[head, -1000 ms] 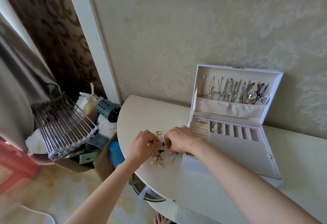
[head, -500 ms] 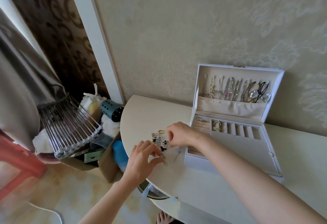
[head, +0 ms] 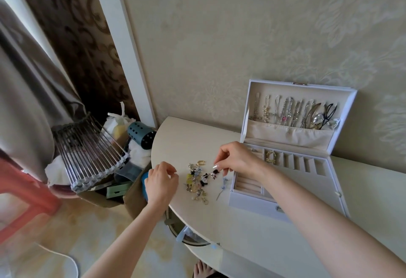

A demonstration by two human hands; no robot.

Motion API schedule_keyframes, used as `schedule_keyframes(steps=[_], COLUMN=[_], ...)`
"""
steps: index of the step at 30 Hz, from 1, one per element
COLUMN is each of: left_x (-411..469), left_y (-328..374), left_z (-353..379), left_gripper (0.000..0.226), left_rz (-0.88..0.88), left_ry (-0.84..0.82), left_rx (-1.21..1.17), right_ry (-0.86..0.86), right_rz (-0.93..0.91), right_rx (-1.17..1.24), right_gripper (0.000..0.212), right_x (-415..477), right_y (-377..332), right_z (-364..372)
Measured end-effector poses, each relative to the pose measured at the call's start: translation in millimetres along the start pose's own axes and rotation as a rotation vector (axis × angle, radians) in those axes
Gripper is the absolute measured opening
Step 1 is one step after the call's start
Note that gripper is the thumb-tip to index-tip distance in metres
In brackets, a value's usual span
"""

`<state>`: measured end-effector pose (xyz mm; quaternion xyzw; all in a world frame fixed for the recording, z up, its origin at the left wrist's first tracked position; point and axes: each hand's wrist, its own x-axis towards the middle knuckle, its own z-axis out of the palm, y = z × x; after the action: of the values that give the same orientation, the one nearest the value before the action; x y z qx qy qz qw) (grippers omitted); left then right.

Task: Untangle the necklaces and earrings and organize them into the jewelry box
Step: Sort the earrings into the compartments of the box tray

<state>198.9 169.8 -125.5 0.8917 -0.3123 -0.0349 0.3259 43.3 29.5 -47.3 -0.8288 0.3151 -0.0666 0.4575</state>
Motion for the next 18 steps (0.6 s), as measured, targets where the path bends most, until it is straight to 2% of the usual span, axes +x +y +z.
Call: schedule_keyframes(steps=[5,10,15,18], left_x=[15,14,29,38], left_y=[-11,-11,12,17], left_z=[-3,1,11,19], left_gripper=[0.013,0.014,0.029,0.020], left_rz=[-0.051,0.053,0.173,0.244], left_ry=[-0.223,-0.219,-0.276,-0.293], left_rx=[0.079,0.009,-0.067,0.017], right_ry=[-0.009,0.050,0.138,0.170], right_rz=[-0.015,-0.045,-0.072,-0.078], right_rx=[0.022,0.098,0.084,0.061], right_gripper=[0.019,0.012,0.007,0.012], right_x=[1,-1,2,4], right_y=[3,0,3,7], right_z=[-3,-2,0,-3])
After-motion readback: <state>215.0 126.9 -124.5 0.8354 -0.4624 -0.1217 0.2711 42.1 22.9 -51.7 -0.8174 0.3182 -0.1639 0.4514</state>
